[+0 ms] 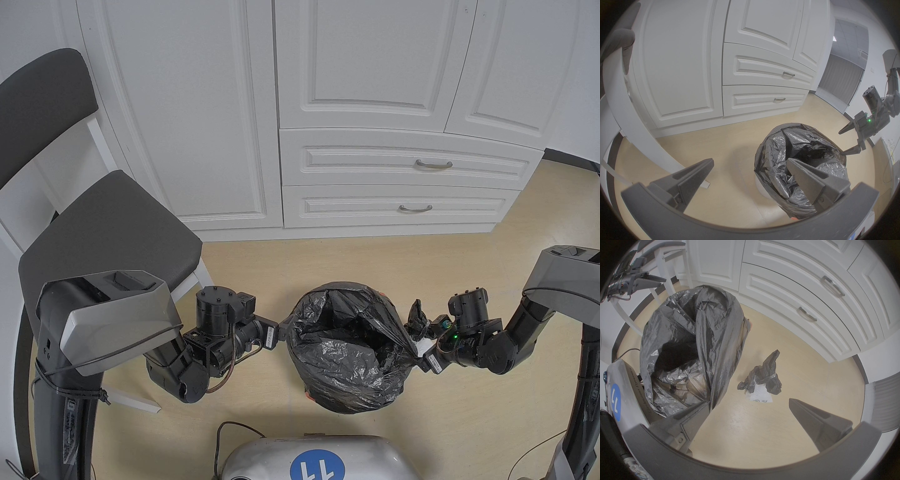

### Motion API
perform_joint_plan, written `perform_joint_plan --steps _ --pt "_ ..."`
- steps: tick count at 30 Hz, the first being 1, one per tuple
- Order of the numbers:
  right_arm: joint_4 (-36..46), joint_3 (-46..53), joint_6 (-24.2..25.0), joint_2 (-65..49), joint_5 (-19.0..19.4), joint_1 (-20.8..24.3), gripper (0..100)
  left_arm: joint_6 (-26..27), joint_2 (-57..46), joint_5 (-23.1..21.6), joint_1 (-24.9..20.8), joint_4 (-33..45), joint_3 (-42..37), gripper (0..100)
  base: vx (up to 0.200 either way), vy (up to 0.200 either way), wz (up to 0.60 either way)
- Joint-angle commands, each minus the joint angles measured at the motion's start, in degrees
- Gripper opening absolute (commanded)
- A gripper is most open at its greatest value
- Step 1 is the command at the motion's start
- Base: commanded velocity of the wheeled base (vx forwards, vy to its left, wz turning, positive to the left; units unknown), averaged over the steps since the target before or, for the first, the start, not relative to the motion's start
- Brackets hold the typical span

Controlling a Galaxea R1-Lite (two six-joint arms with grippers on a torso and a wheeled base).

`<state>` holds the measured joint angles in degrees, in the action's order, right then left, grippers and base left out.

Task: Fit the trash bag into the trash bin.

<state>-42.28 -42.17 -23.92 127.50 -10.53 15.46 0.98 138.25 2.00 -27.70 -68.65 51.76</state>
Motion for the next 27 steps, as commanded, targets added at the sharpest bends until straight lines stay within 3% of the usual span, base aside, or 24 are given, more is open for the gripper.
perform_joint_plan --steps 1,4,11,16,24,27 --pt "-0.09 -1.51 0.45 3.54 -0.01 -0.16 100 -0.01 0.17 0.02 -0.08 -0.09 0.01 100 0.000 0.000 0.00" --pt "-0.17 -3.71 1.15 5.83 -0.10 -0.16 100 -0.01 0.26 0.02 -0.08 -0.17 0.01 100 0.000 0.000 0.00" --pt "-0.35 -10.92 8.71 10.75 -0.45 -0.96 100 -0.01 0.70 0.02 -0.08 -1.67 0.01 100 0.000 0.000 0.00" --pt "-0.35 -16.72 13.72 12.33 -4.67 -2.10 100 -0.10 0.70 0.02 -0.08 -1.67 0.01 100 0.000 0.000 0.00" --pt "-0.26 -24.63 19.00 15.32 -5.11 -3.77 100 -0.10 0.79 0.02 -0.25 -2.11 0.01 100 0.000 0.000 0.00" --pt "0.00 -27.97 21.46 16.55 -7.05 -3.77 100 -0.10 0.79 0.02 -0.25 -2.11 0.01 100 0.000 0.000 0.00"
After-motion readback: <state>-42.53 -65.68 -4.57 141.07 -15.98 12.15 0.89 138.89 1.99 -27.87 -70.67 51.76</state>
